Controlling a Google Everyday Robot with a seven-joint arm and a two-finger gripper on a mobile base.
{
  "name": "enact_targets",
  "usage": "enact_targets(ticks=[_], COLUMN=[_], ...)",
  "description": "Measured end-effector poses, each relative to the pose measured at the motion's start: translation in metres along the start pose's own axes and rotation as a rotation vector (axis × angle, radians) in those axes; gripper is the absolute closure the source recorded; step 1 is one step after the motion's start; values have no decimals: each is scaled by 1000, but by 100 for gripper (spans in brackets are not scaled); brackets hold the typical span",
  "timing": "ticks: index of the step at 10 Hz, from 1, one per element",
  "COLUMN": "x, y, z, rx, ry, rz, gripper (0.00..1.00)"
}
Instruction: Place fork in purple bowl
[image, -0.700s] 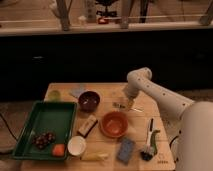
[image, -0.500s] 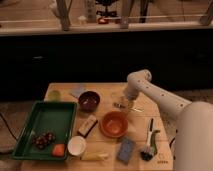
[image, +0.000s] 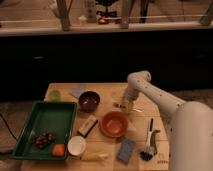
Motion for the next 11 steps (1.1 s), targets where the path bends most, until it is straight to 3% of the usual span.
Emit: enact_targets(ticks=[3, 11], x=[3, 4], y=[1, -1], z=[-8, -8], rx=[1, 8], ry=[3, 5], rz=[2, -9], gripper=[99, 100])
